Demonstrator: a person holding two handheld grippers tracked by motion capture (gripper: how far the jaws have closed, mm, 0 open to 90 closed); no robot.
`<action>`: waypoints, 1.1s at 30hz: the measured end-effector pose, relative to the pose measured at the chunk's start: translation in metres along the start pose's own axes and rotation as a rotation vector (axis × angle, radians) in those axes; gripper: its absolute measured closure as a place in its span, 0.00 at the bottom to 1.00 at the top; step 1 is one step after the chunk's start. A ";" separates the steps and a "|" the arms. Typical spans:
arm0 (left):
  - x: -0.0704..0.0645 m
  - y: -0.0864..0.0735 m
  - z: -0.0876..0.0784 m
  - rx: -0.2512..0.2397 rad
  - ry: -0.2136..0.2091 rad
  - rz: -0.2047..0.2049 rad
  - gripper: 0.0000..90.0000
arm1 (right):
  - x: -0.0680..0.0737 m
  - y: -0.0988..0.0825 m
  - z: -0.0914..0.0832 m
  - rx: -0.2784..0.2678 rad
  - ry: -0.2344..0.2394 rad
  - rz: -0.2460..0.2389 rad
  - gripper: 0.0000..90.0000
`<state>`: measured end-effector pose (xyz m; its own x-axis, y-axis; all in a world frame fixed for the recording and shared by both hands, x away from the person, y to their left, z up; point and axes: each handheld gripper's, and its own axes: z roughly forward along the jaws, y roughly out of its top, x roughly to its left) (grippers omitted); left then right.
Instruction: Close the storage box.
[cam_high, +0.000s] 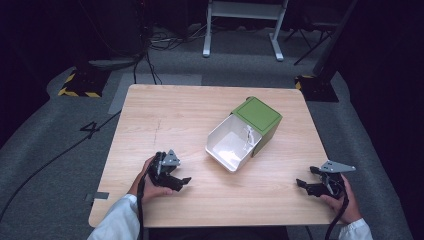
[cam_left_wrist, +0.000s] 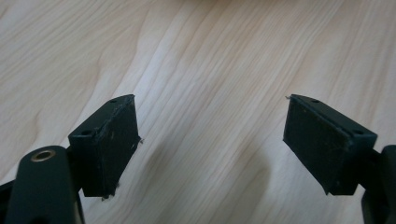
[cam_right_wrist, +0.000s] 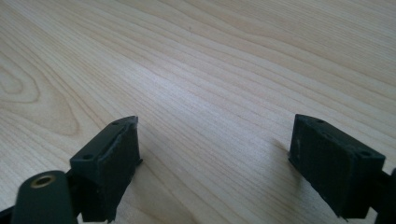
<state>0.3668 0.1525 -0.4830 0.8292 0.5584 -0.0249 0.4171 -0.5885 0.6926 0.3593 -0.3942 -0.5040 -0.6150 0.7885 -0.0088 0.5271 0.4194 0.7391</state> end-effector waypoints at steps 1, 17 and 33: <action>0.000 0.000 0.000 0.000 0.000 0.000 0.22 | 0.000 0.000 0.000 0.000 0.000 0.000 0.18; -0.034 0.058 0.015 -0.102 -0.076 0.113 0.27 | 0.000 0.000 0.000 0.000 0.000 0.000 0.18; -0.051 0.092 0.048 -0.095 -0.136 0.174 0.31 | 0.000 0.000 0.000 0.000 -0.001 -0.001 0.18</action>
<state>0.3805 0.0421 -0.4528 0.9308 0.3654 0.0083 0.2317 -0.6076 0.7597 0.3593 -0.3943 -0.5040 -0.6153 0.7883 -0.0099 0.5267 0.4204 0.7389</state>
